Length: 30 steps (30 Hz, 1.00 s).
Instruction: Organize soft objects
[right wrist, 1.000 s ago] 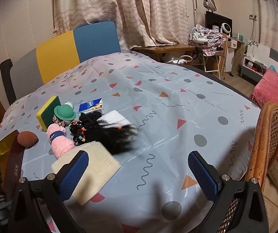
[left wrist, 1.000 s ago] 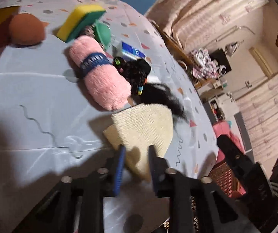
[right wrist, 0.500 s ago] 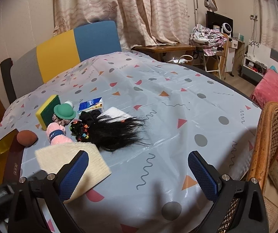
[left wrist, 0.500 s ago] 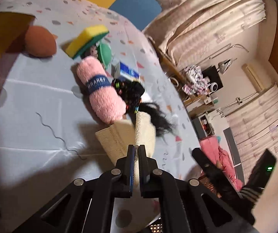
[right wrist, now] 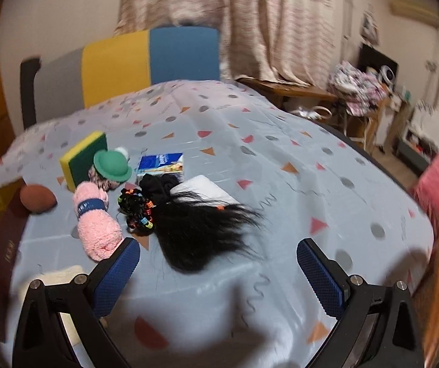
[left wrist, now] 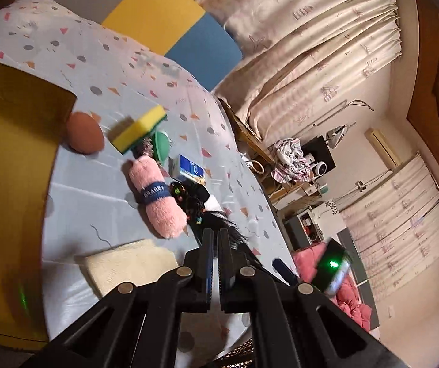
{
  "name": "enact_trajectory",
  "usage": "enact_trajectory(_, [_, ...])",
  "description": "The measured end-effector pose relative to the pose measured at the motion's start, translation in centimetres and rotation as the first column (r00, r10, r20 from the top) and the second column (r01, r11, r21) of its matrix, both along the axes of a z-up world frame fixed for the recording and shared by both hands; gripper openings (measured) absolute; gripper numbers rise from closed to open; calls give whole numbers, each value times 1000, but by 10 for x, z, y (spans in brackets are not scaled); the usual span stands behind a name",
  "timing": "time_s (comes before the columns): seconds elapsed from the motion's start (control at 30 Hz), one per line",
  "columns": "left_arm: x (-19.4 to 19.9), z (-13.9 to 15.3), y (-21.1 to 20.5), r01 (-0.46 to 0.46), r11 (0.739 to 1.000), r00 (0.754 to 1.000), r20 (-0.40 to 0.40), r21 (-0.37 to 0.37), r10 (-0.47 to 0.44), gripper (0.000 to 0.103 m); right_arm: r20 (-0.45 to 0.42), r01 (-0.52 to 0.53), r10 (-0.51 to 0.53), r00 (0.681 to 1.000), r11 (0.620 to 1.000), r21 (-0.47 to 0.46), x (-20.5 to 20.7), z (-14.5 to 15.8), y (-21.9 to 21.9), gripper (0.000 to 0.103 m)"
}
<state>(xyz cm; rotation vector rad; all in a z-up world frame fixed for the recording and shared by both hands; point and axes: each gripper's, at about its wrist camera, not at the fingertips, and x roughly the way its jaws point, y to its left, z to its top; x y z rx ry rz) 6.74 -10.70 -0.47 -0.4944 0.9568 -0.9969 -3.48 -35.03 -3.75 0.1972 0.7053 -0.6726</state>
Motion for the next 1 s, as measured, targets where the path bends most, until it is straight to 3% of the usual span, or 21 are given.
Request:
enact_trajectory(0.1, [-2,-6,-3,16,998,1000,-1,68,-16,1,-58,-57,54,997,997,-52,24,-11,1,103])
enact_trajectory(0.13, [-5,-9,-11,30,990,999,10,134,-31,3,-72,-78,73,995,994,-72,31,-14,2,103])
enact_trajectory(0.23, [-18,-21,-27,59,964,997,30,261,-69,24,-121,-115,103,987,989,-96,45,-25,1,103])
enact_trajectory(0.27, [-22,-25,-32,72,953,996,36,295,-87,37,-134,-125,113,984,988,-85,48,-28,0,103])
enact_trajectory(0.33, [-31,-31,-43,86,927,991,67,365,-119,41,-146,-141,132,980,988,-56,52,-32,-2,99])
enact_trajectory(0.37, [-34,-34,-48,91,913,988,80,397,-133,45,-150,-148,140,979,988,-43,53,-34,-3,94])
enact_trajectory(0.43, [-39,-42,-54,102,893,984,85,438,-154,47,-153,-169,168,974,986,5,55,-39,-6,58])
enact_trajectory(0.47, [-41,-45,-54,102,887,984,86,451,-156,47,-158,-172,176,972,984,38,55,-43,-8,51])
enact_trajectory(0.53, [-44,-49,-53,88,873,985,90,479,-148,48,-165,-166,179,970,982,92,53,-49,-12,25])
enact_trajectory(0.6, [-50,-49,-49,49,857,983,126,513,-131,58,-152,-157,175,973,980,122,49,-51,-15,15])
enact_trajectory(0.67, [-55,-49,-45,0,832,979,169,555,-113,75,-124,-156,173,977,978,136,41,-46,-15,11])
enact_trajectory(0.77, [-60,-51,-45,-10,810,973,194,586,-128,75,-86,-162,174,981,977,138,31,-34,-13,8])
enact_trajectory(0.87, [-59,-60,-49,7,800,976,169,601,-136,79,-39,-164,172,984,975,152,20,-21,-10,8])
enact_trajectory(1.0, [-48,-73,-56,4,803,984,143,595,-111,84,12,-153,153,988,975,161,3,-5,-10,8])
